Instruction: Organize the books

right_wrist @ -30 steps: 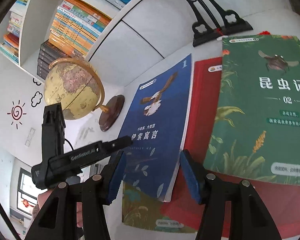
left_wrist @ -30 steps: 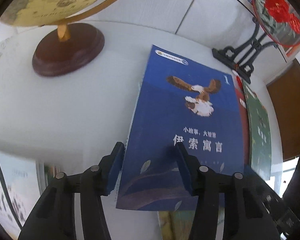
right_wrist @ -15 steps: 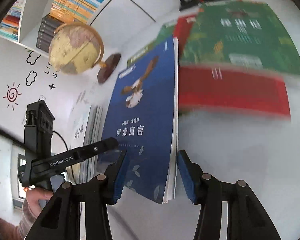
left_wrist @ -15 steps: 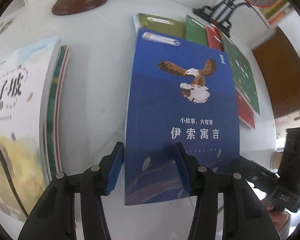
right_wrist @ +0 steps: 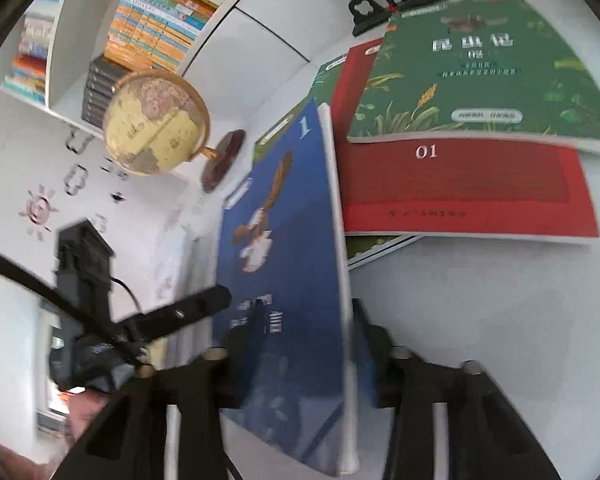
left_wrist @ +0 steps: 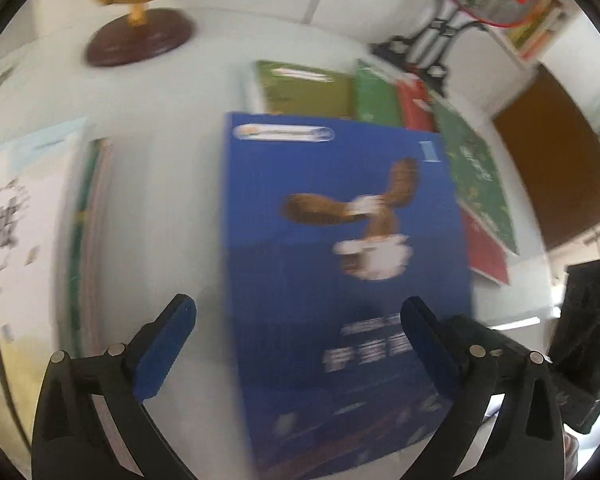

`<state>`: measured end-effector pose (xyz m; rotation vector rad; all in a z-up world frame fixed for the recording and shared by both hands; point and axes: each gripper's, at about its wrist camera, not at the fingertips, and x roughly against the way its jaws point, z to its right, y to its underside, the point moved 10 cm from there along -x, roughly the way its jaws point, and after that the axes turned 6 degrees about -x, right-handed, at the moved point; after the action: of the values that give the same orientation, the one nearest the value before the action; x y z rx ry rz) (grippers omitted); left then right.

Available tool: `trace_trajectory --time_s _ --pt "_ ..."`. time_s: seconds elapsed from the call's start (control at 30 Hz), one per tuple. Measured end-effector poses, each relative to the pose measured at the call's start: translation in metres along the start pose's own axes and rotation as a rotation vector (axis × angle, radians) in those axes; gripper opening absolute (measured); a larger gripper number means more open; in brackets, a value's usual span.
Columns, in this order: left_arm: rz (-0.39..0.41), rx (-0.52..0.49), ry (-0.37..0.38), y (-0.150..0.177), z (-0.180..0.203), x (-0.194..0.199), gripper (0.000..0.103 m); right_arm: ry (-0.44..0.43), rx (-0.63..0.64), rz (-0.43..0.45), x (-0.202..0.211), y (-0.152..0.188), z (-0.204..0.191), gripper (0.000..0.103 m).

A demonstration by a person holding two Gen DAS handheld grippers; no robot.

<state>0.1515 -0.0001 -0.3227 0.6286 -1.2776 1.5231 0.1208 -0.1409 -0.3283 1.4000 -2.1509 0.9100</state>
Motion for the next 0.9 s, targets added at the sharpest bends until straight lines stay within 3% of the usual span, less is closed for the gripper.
trace_trajectory --time_s 0.1,0.13,0.17,0.23,0.3,0.43,0.5,0.57,0.6,0.73,0.9 --pt "-0.009 -0.065 -0.089 0.001 0.004 -0.003 0.088 -0.002 0.039 -0.007 -0.003 0.01 -0.004 0.021" --pt "0.009 -0.036 -0.093 0.001 0.0 0.001 0.073 0.005 0.048 0.009 -0.002 0.012 -0.004 0.021" --pt "0.022 0.014 -0.062 0.002 -0.005 0.005 0.055 0.015 0.055 0.024 0.0 0.013 -0.003 0.021" --pt "0.071 0.15 0.06 0.002 -0.012 0.018 0.039 0.043 0.046 0.049 0.006 0.013 0.003 0.021" --pt "0.121 0.219 0.17 -0.001 -0.009 0.032 0.037 0.066 0.036 0.073 0.015 0.012 0.012 0.02" --pt "0.14 0.165 0.172 -0.002 0.01 0.045 0.037 0.079 0.047 0.081 0.019 0.012 0.015 0.019" --pt "0.136 0.163 0.212 -0.001 0.021 0.049 0.036 0.094 0.048 0.088 0.021 0.01 0.017 0.019" --pt "0.105 0.181 0.272 0.004 0.031 0.042 0.025 0.091 0.028 0.096 0.022 0.007 0.018 0.019" --pt "0.088 0.181 0.265 0.008 0.035 0.036 0.023 0.085 0.02 0.099 0.022 0.007 0.019 0.019" --pt "0.082 0.115 0.104 0.014 0.033 0.026 0.013 0.096 0.036 0.102 0.022 0.008 0.017 0.019" --pt "0.055 0.062 0.018 0.016 0.03 0.022 0.013 0.11 0.027 0.096 0.023 0.007 0.015 0.019"
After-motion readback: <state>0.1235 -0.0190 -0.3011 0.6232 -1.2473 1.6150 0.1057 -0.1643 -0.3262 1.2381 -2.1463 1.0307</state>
